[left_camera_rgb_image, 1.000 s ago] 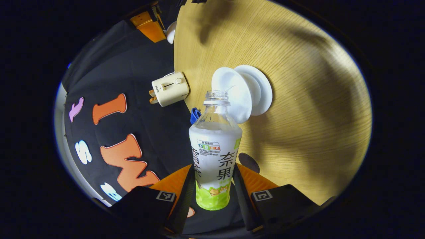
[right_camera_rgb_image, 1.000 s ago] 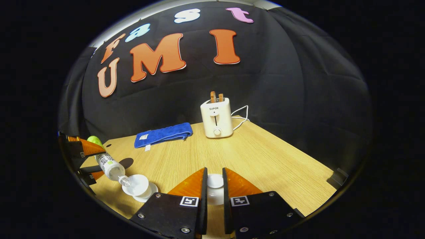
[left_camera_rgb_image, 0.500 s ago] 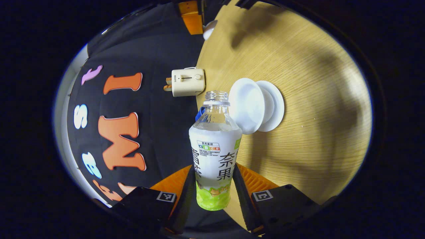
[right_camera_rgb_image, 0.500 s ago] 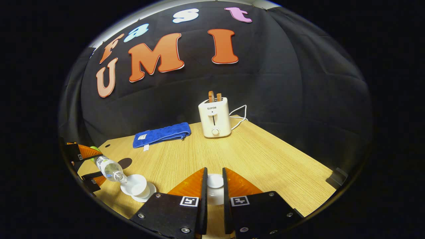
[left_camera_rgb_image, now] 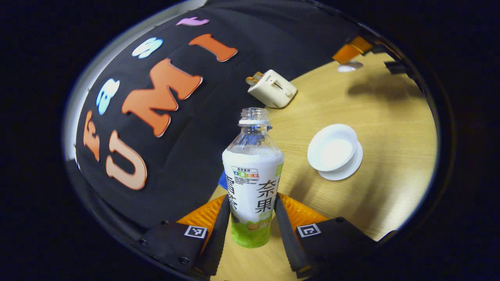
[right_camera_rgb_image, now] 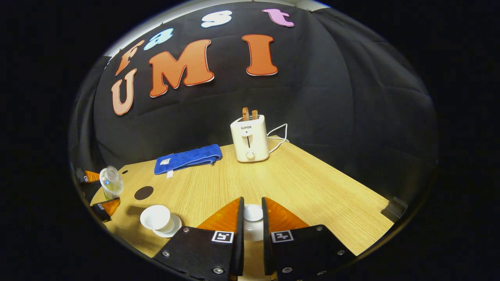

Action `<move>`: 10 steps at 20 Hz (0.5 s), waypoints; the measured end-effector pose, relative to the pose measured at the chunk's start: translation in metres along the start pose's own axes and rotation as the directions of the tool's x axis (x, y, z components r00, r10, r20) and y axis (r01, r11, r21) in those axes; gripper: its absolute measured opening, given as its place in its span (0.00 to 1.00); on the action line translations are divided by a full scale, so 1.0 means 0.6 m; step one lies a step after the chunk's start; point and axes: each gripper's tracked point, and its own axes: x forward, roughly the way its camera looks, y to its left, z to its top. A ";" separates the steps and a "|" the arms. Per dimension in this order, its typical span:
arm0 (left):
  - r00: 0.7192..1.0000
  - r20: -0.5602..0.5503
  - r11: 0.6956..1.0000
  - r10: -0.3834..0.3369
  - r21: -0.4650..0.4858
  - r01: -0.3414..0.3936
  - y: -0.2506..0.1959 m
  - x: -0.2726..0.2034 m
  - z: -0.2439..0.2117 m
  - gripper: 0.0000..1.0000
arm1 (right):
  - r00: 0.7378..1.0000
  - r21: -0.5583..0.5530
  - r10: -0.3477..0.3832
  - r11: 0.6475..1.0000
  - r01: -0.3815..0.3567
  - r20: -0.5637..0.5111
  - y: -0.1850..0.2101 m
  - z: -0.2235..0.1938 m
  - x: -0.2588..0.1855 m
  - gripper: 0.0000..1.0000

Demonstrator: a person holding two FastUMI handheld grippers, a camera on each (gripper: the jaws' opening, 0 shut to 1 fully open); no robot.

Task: Open the teacup lid with one hand, grasp the water bottle and pour water into the teacup with the other hand; after pouring, place the water bottle on the coaster and then close the teacup lid.

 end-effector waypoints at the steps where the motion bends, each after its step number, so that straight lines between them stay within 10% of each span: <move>1: 1.000 0.007 0.997 -0.001 -0.080 0.002 0.009 0.001 0.003 0.69 | 1.000 -0.002 -0.001 1.000 0.001 -0.002 0.001 -0.001 0.002 0.20; 5: 0.997 0.062 0.934 0.038 -0.358 -0.013 0.049 -0.015 -0.014 0.65 | 1.000 -0.014 0.002 1.000 -0.003 -0.010 0.009 -0.007 0.003 0.20; 10: 0.992 0.113 0.727 0.062 -0.686 0.033 0.091 -0.022 -0.037 0.65 | 1.000 -0.021 0.021 1.000 -0.022 -0.020 0.023 -0.010 0.002 0.20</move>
